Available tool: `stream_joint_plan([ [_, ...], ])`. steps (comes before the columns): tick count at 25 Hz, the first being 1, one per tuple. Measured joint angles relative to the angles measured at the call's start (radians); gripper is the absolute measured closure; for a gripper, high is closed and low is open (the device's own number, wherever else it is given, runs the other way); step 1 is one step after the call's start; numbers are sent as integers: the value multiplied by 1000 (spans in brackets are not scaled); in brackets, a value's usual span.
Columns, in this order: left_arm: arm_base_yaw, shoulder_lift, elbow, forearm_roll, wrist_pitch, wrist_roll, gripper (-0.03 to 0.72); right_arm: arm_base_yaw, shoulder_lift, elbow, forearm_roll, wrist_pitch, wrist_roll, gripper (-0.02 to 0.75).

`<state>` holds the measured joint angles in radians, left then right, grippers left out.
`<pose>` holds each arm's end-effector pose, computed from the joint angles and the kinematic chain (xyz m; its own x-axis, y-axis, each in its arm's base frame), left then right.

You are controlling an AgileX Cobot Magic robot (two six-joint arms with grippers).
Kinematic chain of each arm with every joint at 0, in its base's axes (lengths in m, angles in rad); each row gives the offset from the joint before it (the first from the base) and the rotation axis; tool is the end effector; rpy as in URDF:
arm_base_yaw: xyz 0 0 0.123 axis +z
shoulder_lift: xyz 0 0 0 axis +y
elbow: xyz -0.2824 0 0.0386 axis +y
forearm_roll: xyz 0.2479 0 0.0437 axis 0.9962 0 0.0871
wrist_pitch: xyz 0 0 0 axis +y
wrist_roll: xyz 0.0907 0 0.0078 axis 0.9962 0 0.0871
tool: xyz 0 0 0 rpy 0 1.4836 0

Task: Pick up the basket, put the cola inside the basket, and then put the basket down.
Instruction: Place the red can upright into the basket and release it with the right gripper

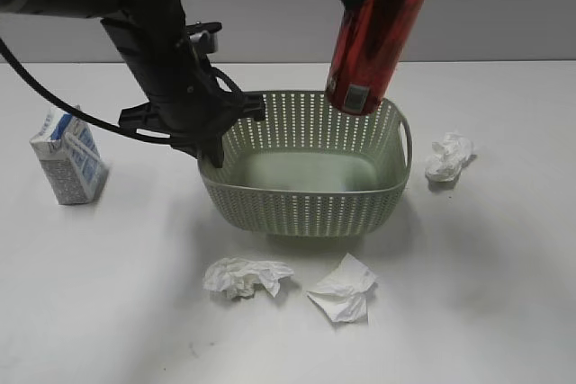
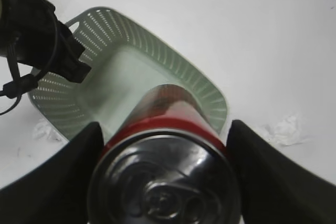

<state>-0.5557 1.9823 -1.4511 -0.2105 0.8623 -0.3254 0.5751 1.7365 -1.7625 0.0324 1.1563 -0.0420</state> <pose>0.3394 -0.2278 0.1920 -0.9805 0.0892 -0.1751 0.1332 0.9569 -0.2582 0.3149 0.2074 0.3666 -0.7085 -0.4937 -0.5042 -0.5770 0.8167 0.0110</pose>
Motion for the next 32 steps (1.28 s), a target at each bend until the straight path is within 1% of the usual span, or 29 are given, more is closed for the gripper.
stream_joint_plan([
  [6,0,0,0,5,0,0,683,0,167,0,7,-34,0,202],
  [12,0,0,0,18,0,0,683,0,272,0,25,-73,0,202],
  [28,0,-8,0,25,1,0,683,0,283,0,50,-83,-8,202],
  [30,0,-8,0,27,2,0,683,0,283,0,53,-83,-8,181],
  [32,0,-8,0,39,10,1,683,0,283,-4,57,-85,-9,134],
])
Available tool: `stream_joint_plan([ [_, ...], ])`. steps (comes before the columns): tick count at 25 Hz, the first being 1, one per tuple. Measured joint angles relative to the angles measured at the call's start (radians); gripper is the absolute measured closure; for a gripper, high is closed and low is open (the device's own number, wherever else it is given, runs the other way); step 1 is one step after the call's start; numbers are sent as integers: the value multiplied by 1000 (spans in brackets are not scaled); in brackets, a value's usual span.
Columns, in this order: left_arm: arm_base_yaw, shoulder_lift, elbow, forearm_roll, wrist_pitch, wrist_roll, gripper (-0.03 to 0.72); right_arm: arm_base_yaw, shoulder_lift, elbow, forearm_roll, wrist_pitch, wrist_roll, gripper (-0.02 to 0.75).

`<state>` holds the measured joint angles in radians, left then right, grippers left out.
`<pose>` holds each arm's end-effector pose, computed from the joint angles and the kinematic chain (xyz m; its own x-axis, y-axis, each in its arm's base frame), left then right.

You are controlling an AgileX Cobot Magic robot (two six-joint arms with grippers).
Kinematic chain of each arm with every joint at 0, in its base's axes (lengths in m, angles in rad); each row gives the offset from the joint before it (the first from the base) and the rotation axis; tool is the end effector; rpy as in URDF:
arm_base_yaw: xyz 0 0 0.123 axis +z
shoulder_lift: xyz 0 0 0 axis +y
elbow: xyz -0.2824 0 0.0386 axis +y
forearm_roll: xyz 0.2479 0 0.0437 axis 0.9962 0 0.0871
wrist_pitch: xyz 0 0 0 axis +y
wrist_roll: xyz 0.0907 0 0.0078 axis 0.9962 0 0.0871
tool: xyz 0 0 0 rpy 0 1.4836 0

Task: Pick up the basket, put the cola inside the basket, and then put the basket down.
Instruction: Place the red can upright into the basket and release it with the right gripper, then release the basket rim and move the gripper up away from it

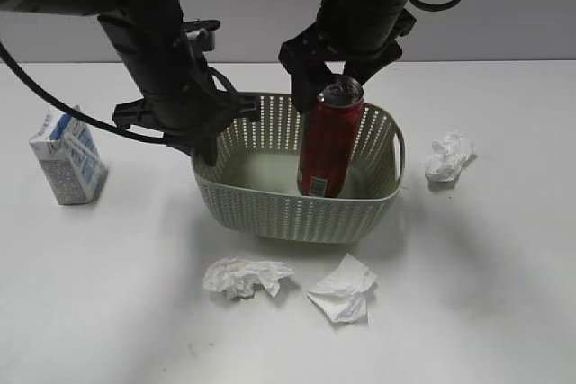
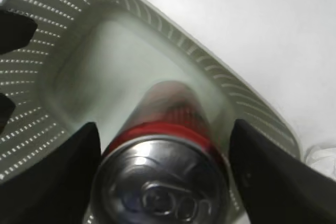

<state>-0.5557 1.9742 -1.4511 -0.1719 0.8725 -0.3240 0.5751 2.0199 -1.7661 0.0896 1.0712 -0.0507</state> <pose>0.3393 -0.2248 0.1946 -0.9755 0.1138 -0.1884 0.1560 0.9614 -0.2268 0.3636 0.2442 0.2549 -0.7882 -0.5200 -0.3290 -0.5700 0.8185 0.0717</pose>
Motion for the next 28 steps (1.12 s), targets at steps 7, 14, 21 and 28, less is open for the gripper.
stream_joint_plan([
  [7,0,1,5,16,10,3,683,0,-19,-2,1,-3,0,66],
  [14,0,1,5,-13,3,3,683,-31,-102,-56,-109,53,9,73],
  [21,9,1,5,-55,0,3,683,-250,-161,-70,-122,123,17,97],
  [28,41,1,6,-61,-68,3,683,-441,-296,42,-40,126,12,156],
])
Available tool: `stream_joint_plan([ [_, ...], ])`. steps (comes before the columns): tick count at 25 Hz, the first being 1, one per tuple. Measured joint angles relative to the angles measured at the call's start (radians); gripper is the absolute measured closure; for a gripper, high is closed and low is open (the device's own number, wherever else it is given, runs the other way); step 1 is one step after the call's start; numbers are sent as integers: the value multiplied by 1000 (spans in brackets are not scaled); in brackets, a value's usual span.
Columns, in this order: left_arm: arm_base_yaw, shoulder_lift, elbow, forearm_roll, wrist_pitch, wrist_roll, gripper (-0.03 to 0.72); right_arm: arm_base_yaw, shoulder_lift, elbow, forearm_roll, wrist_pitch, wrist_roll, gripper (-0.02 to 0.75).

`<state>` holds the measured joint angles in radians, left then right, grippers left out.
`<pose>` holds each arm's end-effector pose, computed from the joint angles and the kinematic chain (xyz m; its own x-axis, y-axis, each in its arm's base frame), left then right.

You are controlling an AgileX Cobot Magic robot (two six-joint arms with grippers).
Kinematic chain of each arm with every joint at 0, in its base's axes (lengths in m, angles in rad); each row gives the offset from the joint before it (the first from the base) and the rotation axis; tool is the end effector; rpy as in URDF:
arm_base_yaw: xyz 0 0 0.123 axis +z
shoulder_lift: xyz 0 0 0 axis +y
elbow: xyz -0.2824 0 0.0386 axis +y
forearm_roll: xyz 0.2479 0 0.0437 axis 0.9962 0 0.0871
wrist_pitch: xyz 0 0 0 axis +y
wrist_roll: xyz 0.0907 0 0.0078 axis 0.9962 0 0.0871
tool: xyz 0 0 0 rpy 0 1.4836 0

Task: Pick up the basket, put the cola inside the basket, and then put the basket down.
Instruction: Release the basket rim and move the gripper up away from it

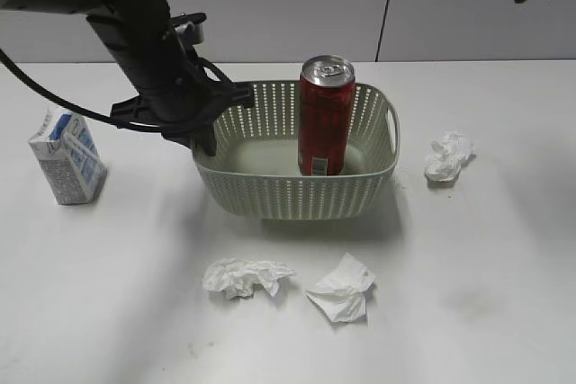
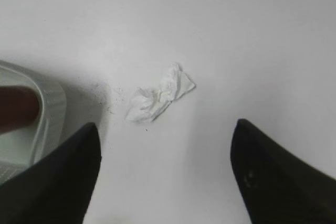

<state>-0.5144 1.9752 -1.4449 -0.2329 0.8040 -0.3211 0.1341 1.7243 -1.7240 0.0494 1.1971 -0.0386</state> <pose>0.3514 -0.2160 0.1950 -0.9752 0.0239 -0.2199 0.0894 0.9520 -0.2929 0.3657 0.0536 0.3583 -0.8842 -0.1400 -0.4456 -0.1720 0.9846 0.0320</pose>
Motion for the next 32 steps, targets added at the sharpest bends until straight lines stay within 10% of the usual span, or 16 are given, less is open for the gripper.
stream_joint_plan([
  [21,18,74,0,32,-107,1,659,-9,-1014,1108,13,-261,-41,163],
  [29,18,74,-5,17,-142,0,128,-9,-1383,1266,15,-265,-41,163],
  [32,27,70,-5,16,-133,-1,53,-9,-1486,1299,11,-259,-44,163],
])
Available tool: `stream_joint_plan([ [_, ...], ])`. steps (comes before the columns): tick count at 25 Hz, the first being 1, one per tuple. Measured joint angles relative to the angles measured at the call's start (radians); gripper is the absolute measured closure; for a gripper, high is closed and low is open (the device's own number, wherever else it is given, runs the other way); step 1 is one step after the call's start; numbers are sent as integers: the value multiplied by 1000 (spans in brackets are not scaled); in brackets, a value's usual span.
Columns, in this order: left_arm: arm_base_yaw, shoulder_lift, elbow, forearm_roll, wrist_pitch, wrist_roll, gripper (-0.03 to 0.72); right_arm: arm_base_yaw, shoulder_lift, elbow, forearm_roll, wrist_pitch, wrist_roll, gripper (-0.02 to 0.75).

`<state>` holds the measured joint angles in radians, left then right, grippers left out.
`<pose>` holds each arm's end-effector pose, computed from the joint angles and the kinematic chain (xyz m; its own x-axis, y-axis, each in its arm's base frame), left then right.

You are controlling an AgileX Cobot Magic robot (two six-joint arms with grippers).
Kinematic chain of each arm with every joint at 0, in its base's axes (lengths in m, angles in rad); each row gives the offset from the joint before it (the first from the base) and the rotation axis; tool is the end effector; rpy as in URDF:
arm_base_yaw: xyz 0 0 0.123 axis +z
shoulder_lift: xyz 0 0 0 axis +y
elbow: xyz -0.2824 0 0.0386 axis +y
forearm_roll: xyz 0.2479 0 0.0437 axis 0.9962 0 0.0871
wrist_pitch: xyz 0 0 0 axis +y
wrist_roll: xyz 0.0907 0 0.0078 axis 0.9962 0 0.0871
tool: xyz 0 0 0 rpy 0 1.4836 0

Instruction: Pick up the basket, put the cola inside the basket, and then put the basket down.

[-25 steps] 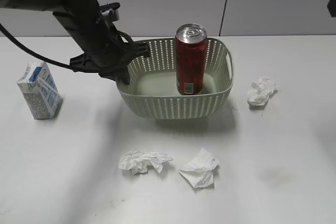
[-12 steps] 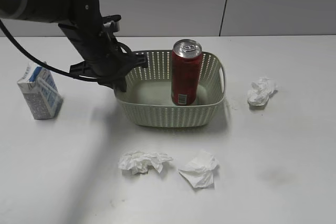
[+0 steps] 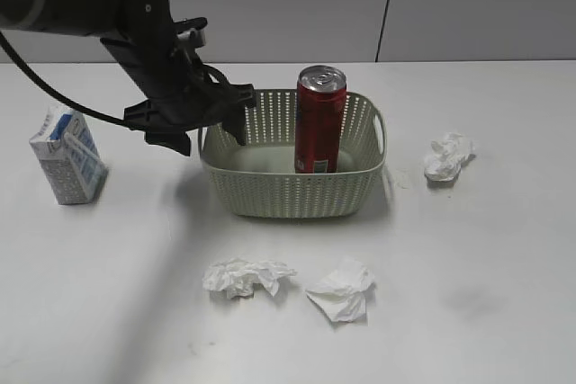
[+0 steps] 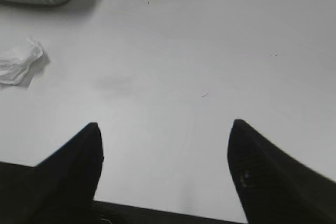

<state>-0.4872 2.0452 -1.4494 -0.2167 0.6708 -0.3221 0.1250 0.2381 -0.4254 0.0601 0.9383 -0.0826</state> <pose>0.3728 -0.2113 0.1706 -0.9576 -0.0233 -0.2872 0.0649 0.9537 -0.2938 0.0408 0.0096 0.2602 -0.6023 -0.1230 -0.7887 -0.1909 0.9816 -0.0073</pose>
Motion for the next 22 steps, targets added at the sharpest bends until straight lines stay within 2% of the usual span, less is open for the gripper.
stream_joint_plan([
  [7,69,-80,-23,21,93,11,42,0,-178,7,-6,4,-1,163],
  [16,188,-147,-282,176,437,197,60,0,-243,8,-7,5,-1,163],
  [22,305,-181,-312,188,539,238,80,0,-243,8,-7,6,-1,164],
])
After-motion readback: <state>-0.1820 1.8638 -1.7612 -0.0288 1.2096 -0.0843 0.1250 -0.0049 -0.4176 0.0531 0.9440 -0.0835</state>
